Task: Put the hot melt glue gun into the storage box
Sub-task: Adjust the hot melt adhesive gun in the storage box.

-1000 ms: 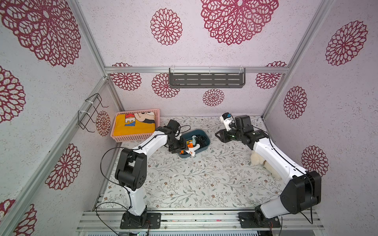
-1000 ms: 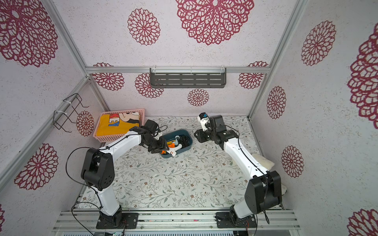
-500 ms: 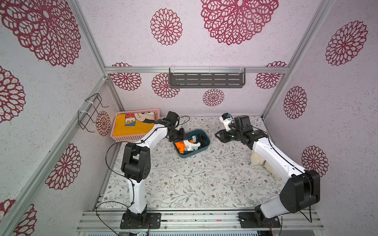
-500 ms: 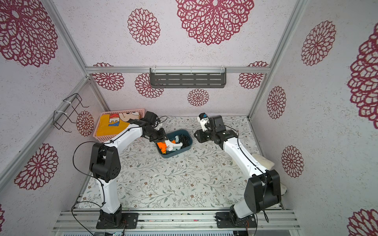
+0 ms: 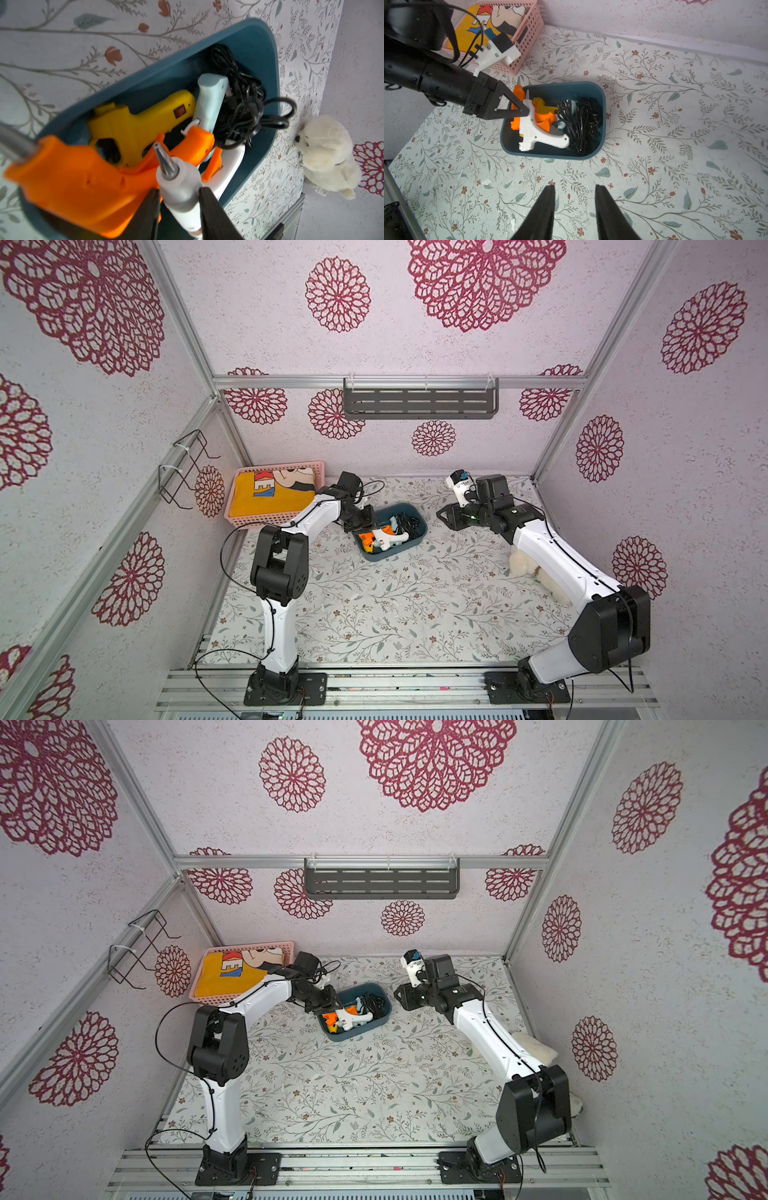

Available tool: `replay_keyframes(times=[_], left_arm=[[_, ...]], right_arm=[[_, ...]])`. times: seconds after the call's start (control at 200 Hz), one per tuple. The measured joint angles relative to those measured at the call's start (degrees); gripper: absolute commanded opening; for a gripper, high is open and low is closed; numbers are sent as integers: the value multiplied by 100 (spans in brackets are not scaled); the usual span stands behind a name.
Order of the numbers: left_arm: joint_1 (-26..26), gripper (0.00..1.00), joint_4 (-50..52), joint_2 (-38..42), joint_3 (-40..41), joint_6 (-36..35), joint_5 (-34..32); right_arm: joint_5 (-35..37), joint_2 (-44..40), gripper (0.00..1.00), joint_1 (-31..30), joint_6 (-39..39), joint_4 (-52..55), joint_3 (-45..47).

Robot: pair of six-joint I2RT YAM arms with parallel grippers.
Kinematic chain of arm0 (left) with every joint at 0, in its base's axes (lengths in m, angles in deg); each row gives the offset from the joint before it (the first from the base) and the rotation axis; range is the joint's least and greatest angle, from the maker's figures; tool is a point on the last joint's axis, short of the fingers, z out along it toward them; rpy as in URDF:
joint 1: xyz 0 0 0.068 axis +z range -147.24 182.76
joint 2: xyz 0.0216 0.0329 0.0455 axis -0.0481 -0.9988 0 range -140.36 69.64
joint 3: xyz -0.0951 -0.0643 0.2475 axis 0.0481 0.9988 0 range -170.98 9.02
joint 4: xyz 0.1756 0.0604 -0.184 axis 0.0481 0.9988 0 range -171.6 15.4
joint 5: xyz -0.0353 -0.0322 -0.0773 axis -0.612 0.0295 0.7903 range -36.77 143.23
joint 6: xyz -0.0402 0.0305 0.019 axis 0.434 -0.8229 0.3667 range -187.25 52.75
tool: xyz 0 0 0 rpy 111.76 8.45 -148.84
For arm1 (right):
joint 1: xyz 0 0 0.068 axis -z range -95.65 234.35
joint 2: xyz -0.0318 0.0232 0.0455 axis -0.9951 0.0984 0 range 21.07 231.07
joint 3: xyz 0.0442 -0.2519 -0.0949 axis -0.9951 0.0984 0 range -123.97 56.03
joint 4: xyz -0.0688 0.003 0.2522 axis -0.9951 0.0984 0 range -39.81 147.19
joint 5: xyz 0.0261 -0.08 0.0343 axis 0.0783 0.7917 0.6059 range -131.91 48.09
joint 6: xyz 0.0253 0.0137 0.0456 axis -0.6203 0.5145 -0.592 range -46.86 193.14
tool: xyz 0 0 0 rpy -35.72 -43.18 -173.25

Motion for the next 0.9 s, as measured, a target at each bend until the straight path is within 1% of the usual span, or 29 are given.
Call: replay_keyframes(times=[0.14, 0.27, 0.375, 0.485, 0.655, 0.731, 0.821, 0.901], left_arm=[[-98, 50, 234, 251, 293, -63, -98], [-153, 60, 466, 295, 330, -103, -273], [-155, 66, 673, 293, 205, -155, -450], [-155, 70, 885, 299, -195, -212, -590], [-149, 72, 1110, 597, -876, -315, -793], [-120, 70, 1152, 817, -1060, -354, -887], [-81, 67, 1185, 1082, -1099, -358, -994], [2, 67, 1121, 1325, -914, -356, -1161]], right_arm=[[0, 0, 38, 4, -2, 0, 0], [0, 0, 38, 4, -2, -15, 2], [0, 0, 38, 4, -2, -52, 2], [-2, 0, 39, 4, -2, -70, 0], [0, 0, 39, 4, -2, -81, 0], [2, 0, 39, 4, -2, -83, 0], [4, -2, 40, 13, -11, -101, 0], [15, -11, 41, 63, -70, -210, 2]])
